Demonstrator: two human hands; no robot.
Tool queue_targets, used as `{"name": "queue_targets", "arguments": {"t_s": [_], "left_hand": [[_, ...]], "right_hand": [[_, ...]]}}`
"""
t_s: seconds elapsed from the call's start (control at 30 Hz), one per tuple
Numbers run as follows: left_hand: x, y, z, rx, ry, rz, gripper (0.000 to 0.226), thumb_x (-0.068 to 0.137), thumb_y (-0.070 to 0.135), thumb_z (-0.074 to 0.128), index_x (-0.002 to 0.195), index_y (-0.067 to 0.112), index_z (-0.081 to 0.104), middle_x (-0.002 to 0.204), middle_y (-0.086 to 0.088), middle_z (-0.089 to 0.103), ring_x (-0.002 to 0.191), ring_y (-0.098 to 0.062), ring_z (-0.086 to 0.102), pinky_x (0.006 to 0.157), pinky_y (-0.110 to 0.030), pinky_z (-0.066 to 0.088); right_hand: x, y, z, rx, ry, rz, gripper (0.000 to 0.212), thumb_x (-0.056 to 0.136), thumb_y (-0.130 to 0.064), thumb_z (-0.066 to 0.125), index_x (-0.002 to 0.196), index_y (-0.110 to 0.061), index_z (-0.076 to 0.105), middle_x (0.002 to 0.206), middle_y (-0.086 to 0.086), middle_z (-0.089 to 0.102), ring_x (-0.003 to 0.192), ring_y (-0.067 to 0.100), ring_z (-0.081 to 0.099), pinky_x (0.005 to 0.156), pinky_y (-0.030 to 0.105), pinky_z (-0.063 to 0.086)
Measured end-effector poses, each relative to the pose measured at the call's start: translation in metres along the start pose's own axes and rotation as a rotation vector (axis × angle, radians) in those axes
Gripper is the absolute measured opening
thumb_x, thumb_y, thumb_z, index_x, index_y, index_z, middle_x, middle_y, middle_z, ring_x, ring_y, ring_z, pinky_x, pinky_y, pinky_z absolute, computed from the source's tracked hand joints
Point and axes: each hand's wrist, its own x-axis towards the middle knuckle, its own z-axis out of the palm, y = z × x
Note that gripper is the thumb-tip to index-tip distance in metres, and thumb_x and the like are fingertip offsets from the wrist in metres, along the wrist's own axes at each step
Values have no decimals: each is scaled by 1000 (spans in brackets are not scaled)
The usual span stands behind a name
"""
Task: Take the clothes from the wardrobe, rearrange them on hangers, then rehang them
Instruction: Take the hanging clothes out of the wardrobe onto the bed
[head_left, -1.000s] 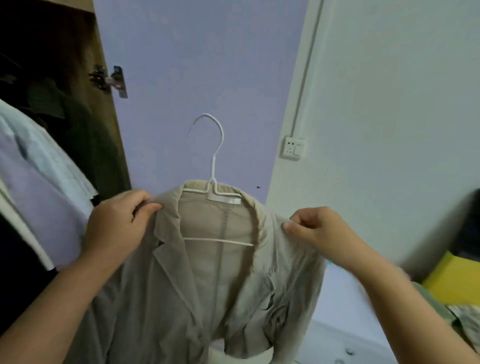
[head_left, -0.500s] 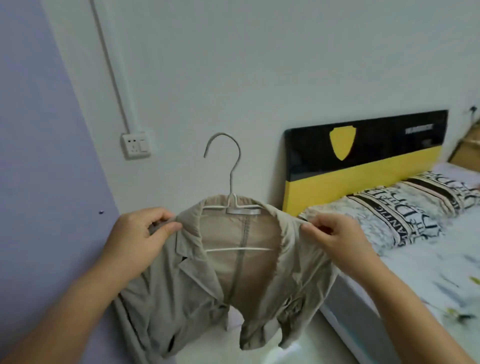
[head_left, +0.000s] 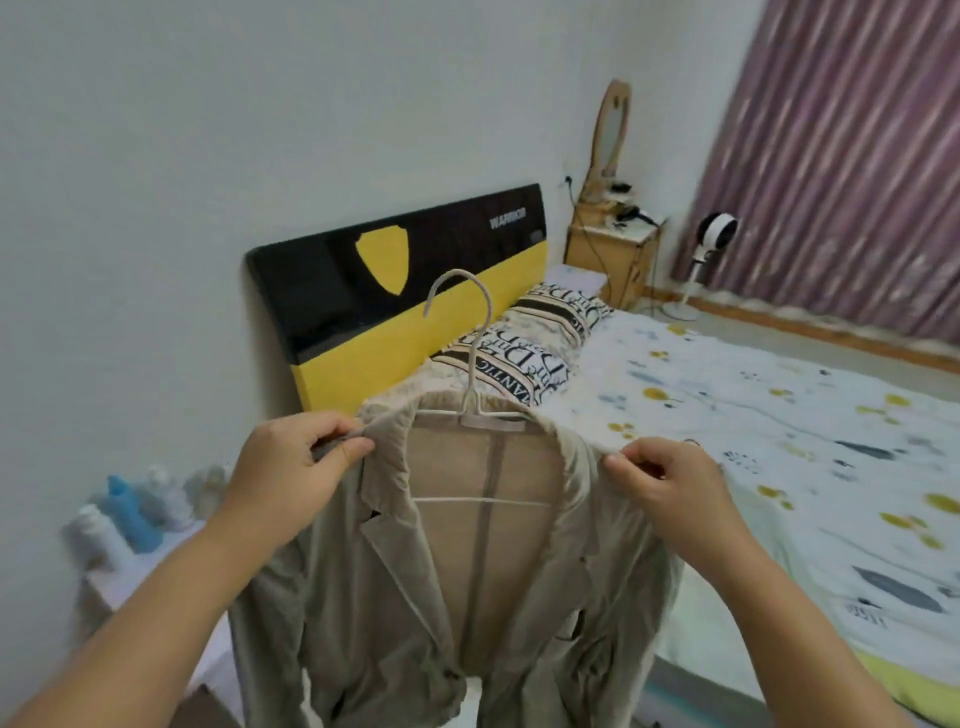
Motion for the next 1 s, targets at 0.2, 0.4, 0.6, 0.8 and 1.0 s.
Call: {"name": "queue_targets", "arguments": {"t_s": [0.2, 0.4, 0.6, 0.8, 1.0], "left_hand": [[44, 59, 115, -78, -123, 88, 5, 74, 6, 74, 73, 9, 71, 71, -4, 69, 68, -20, 59, 62, -23, 40], [77, 101, 212, -162, -282, 161, 6, 76, 10, 74, 72, 13, 70, 63, -4, 65, 65, -20, 59, 59, -26, 41], [125, 126, 298, -226, -414, 204, 10, 78, 16, 73, 69, 18, 68, 62, -3, 63, 63, -12, 55, 58, -18, 38], [189, 131, 388, -293, -493, 201, 13, 79, 19, 71, 68, 18, 65, 62, -5, 62, 64, -21, 55, 59, -26, 39], [248, 134, 476, -291, -547, 200, 15, 80, 23, 70, 67, 23, 62, 58, 7, 56, 60, -10, 51, 58, -26, 38]], "right_hand": [[10, 82, -78, -83, 137, 130, 29, 85, -19, 65, 57, -17, 59, 50, -8, 51, 53, -2, 48, 51, 13, 34], [17, 146, -136, -139, 231, 286, 28, 85, -18, 65, 57, -15, 60, 50, -7, 52, 53, 4, 45, 53, 24, 30], [43, 197, -169, -167, 320, 410, 28, 85, -15, 65, 57, -13, 61, 57, -1, 59, 58, 10, 49, 55, 25, 34], [102, 247, -179, -233, 421, 513, 29, 85, -16, 64, 56, -17, 60, 57, -5, 59, 61, 11, 52, 55, 27, 34], [166, 308, -178, -223, 508, 618, 23, 87, -16, 62, 65, -10, 63, 67, 8, 63, 68, 19, 53, 60, 30, 36]]}}
